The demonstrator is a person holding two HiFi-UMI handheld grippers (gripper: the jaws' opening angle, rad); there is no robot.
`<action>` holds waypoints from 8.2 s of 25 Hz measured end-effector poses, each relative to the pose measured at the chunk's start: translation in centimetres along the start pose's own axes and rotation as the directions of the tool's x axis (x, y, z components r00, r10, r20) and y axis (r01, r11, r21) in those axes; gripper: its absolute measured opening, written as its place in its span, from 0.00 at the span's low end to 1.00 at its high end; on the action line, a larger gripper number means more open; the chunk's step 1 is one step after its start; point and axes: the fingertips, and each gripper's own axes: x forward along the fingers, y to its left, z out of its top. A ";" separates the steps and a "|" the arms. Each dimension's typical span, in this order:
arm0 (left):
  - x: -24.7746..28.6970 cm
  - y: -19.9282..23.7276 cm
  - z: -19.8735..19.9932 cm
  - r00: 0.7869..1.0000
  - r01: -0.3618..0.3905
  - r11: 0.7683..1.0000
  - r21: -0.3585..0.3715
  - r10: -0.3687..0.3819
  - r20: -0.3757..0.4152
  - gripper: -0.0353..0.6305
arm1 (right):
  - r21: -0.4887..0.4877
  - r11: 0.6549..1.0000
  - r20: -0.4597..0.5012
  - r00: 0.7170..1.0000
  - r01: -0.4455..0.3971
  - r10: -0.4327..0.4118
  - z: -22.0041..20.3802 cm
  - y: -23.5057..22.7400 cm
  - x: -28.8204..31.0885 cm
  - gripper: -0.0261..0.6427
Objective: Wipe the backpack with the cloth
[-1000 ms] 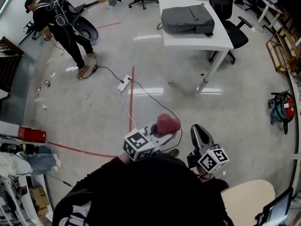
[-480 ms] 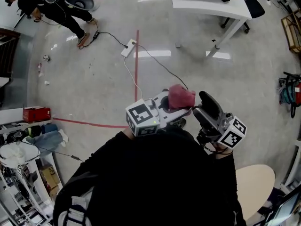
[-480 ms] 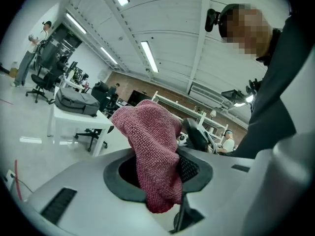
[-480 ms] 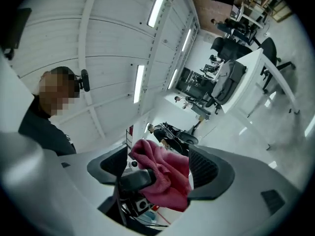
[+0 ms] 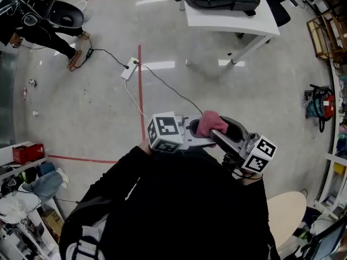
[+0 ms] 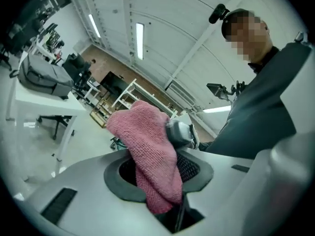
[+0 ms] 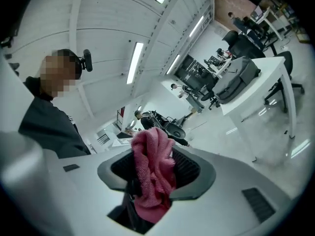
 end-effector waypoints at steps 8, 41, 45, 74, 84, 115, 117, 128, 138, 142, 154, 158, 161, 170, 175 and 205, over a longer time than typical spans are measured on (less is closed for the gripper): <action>-3.9 5.7 2.3 0.992 0.037 0.984 -0.171 -0.016 0.123 0.27 | -0.040 0.990 0.016 0.991 0.133 -0.133 2.5 -4.0 5.3 0.21; 10.7 16.7 15.0 0.864 -0.307 0.915 -0.261 0.383 0.326 0.27 | 0.238 0.921 0.150 0.949 -0.308 0.279 19.3 -16.9 -4.5 0.17; 10.7 17.8 15.4 0.840 -0.380 0.895 -0.234 0.440 0.318 0.30 | 0.296 0.902 0.209 0.943 -0.313 0.259 20.5 -18.7 -5.0 0.17; -12.7 47.7 24.4 0.569 -0.653 0.624 -0.429 0.778 0.266 0.40 | 0.089 0.927 0.202 0.905 0.364 -0.375 40.8 -43.4 11.0 0.17; -9.6 53.6 27.5 0.429 -0.737 0.490 -0.465 0.871 0.238 0.40 | -0.112 0.805 0.153 0.810 0.583 -0.566 50.0 -56.3 8.7 0.17; -15.5 63.4 25.9 0.671 -0.670 0.591 -0.449 0.741 -0.024 0.39 | -0.682 0.612 -0.201 0.702 0.401 -0.683 38.3 -54.2 29.3 0.17; -17.1 63.3 27.0 0.669 -0.664 0.606 -0.438 0.743 0.014 0.39 | -0.662 0.690 -0.246 0.784 0.294 -0.570 36.1 -51.0 33.1 0.17; -23.9 62.0 30.3 0.444 -0.701 0.464 -0.541 0.878 0.179 0.39 | -0.522 0.853 -0.395 0.892 -0.021 -0.220 33.5 -44.4 38.7 0.17; -13.4 63.3 29.7 0.428 -0.743 0.424 -0.517 0.896 0.120 0.39 | -0.562 0.742 -0.209 0.805 0.366 -0.556 44.4 -57.3 22.6 0.17; -12.8 64.1 29.6 0.365 -0.763 0.368 -0.531 0.924 0.115 0.39 | -0.509 0.693 -0.096 0.766 0.511 -0.635 50.4 -60.8 15.4 0.17; -12.3 63.6 29.4 0.270 -0.841 0.276 -0.465 0.959 0.081 0.39 | -0.590 0.618 -0.005 0.762 0.520 -0.647 56.1 -63.7 14.7 0.17; -12.2 63.8 29.1 0.374 -0.860 0.362 -0.359 0.927 0.036 0.39 | -0.630 0.659 -0.127 0.782 0.412 -0.610 50.7 -61.3 21.2 0.17; -13.2 63.7 29.4 0.463 -0.839 0.446 -0.312 0.886 0.021 0.39 | -0.603 0.720 -0.223 0.794 0.344 -0.566 46.1 -59.1 26.7 0.17; -18.6 62.5 29.3 0.683 -0.650 0.640 -0.409 0.729 0.055 0.39 | -0.516 0.856 -0.434 0.847 0.046 -0.307 35.3 -47.5 43.9 0.17; -20.1 63.6 29.6 0.712 -0.639 0.666 -0.384 0.701 0.033 0.39 | -0.598 0.801 -0.419 0.835 0.044 -0.358 35.9 -48.8 45.1 0.17; -15.4 66.3 31.1 0.608 -0.705 0.555 -0.442 0.794 0.028 0.39 | -0.626 0.587 -0.111 0.686 0.514 -0.719 53.3 -65.5 28.5 0.17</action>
